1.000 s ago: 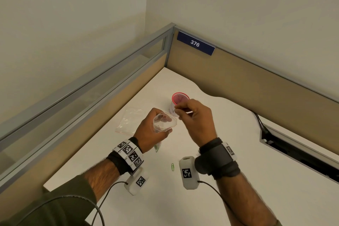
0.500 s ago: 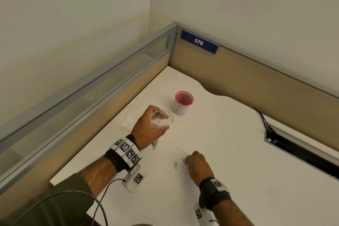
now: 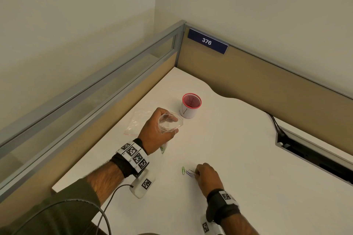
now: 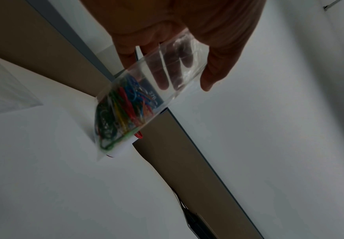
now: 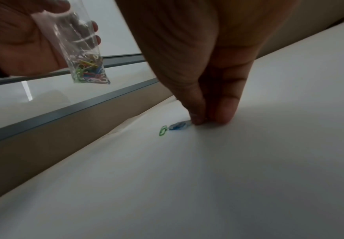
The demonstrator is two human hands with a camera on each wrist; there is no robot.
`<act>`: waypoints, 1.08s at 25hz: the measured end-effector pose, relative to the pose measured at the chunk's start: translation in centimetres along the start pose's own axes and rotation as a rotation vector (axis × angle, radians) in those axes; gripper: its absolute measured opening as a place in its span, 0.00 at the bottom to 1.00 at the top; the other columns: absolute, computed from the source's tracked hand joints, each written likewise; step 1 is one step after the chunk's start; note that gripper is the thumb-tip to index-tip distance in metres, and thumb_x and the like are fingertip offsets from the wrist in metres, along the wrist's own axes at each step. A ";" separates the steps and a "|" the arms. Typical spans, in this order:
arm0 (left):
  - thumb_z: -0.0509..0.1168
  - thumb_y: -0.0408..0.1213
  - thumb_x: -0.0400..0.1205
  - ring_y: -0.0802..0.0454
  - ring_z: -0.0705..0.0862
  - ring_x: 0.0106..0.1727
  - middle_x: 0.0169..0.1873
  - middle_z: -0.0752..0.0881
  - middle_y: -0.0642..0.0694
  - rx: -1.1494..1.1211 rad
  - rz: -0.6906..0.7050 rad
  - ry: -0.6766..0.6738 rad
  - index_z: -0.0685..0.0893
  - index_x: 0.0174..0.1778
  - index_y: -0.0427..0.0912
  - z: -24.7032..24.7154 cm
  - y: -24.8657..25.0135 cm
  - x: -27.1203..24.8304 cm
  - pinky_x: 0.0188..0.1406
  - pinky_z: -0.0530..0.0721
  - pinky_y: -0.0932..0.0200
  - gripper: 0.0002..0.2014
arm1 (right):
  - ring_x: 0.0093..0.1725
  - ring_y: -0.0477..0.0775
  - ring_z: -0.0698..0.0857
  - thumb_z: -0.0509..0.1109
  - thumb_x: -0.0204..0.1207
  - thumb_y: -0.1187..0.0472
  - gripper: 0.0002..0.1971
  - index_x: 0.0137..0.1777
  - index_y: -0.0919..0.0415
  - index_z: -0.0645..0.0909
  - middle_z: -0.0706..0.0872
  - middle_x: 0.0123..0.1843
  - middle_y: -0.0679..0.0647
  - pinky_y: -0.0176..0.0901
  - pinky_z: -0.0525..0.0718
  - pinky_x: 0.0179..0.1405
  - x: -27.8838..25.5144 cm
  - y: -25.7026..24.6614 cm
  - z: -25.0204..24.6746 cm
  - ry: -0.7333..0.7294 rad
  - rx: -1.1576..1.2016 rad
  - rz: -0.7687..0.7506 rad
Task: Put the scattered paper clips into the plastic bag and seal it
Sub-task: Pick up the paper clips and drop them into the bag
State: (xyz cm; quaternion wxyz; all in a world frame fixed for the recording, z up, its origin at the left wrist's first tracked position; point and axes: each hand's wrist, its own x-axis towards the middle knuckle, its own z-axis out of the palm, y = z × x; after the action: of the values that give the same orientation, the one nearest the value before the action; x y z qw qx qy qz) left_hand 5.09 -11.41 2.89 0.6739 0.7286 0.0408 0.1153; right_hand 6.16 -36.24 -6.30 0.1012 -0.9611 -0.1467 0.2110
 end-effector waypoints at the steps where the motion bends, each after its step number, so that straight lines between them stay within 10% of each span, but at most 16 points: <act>1: 0.77 0.33 0.75 0.57 0.85 0.65 0.57 0.88 0.49 0.005 0.002 0.001 0.76 0.60 0.44 0.0 0.0 0.0 0.59 0.88 0.56 0.21 | 0.47 0.55 0.80 0.60 0.81 0.60 0.08 0.50 0.60 0.80 0.81 0.50 0.54 0.44 0.80 0.49 0.5 -0.5 0.0 0.015 0.007 0.007; 11: 0.76 0.37 0.73 0.56 0.85 0.66 0.57 0.88 0.50 0.002 0.011 0.016 0.76 0.60 0.43 -0.5 0.0 0.2 0.60 0.88 0.57 0.22 | 0.62 0.56 0.74 0.74 0.72 0.51 0.24 0.67 0.55 0.77 0.76 0.61 0.53 0.45 0.78 0.60 1.8 -1.7 -0.2 -0.059 0.098 -0.113; 16: 0.76 0.37 0.73 0.56 0.85 0.66 0.58 0.87 0.48 0.006 0.001 -0.005 0.77 0.60 0.45 0.0 0.0 0.0 0.58 0.88 0.57 0.21 | 0.56 0.58 0.79 0.62 0.79 0.63 0.09 0.55 0.60 0.81 0.80 0.56 0.56 0.46 0.80 0.52 1.5 -2.4 0.9 0.026 -0.052 -0.148; 27: 0.76 0.32 0.77 0.58 0.84 0.66 0.58 0.87 0.49 0.032 0.000 -0.003 0.76 0.59 0.48 -0.3 0.4 0.0 0.58 0.88 0.58 0.20 | 0.50 0.59 0.83 0.60 0.79 0.63 0.09 0.50 0.63 0.81 0.84 0.53 0.58 0.42 0.75 0.45 3.0 -2.5 -0.1 0.040 -0.035 -0.075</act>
State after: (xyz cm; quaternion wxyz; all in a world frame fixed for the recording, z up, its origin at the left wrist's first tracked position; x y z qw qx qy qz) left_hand 5.02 -11.16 3.29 0.6623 0.7395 0.0414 0.1135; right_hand 8.23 -32.92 -6.70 0.0949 -0.9605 -0.1845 0.1853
